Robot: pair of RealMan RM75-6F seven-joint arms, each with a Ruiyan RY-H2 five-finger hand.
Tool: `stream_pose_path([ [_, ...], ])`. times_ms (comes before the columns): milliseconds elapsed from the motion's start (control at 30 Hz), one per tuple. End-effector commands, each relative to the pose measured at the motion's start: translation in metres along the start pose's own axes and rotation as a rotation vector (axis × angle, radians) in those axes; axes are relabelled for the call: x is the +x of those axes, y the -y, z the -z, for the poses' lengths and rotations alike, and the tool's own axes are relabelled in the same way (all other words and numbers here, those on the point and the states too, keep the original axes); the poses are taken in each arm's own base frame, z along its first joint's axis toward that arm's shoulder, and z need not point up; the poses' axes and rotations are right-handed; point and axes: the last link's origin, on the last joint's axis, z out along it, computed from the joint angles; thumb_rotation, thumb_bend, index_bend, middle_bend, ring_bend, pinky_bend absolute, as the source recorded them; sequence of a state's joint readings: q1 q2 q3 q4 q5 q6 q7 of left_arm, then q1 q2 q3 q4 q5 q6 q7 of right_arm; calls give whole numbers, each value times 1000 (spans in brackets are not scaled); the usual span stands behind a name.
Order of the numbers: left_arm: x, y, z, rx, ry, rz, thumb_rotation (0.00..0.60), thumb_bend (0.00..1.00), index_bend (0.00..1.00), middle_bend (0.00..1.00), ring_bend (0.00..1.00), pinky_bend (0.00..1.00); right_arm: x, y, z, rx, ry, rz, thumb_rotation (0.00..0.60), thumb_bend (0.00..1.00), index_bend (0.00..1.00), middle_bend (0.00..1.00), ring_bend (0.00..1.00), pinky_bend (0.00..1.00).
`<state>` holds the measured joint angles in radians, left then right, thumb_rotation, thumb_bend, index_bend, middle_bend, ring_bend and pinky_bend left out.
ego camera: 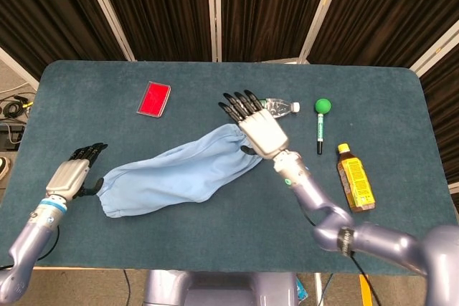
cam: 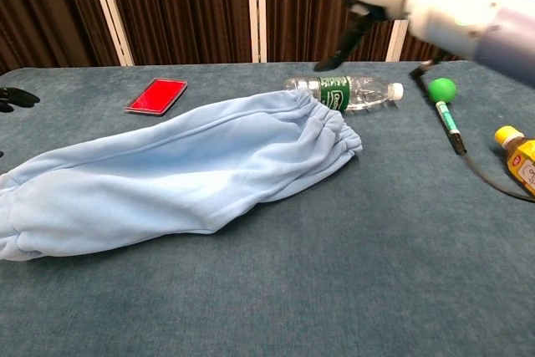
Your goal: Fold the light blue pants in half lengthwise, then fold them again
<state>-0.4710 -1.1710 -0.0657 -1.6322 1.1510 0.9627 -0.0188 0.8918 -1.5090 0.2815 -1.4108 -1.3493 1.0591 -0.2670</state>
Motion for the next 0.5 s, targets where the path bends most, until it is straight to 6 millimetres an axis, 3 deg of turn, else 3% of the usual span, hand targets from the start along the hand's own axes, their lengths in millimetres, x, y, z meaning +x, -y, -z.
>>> stream_pose_path([
  [33, 7, 6, 14, -31, -21, -7, 600, 499, 0, 0, 0, 0, 10, -16, 39, -4, 9, 13, 600, 0, 0, 0, 0, 24],
  [167, 12, 9, 25, -48, -30, -16, 600, 233, 0, 0, 0, 0, 15, -27, 70, -12, 12, 20, 600, 0, 0, 0, 0, 16],
  [200, 14, 10, 28, -57, -31, -20, 600, 204, 0, 0, 0, 0, 16, -30, 80, -18, 14, 19, 600, 0, 0, 0, 0, 12],
  [500, 10, 14, 51, -199, 12, -138, 600, 150, 0, 0, 0, 0, 21, -61, 166, -158, 46, -38, 600, 0, 0, 0, 0, 0],
])
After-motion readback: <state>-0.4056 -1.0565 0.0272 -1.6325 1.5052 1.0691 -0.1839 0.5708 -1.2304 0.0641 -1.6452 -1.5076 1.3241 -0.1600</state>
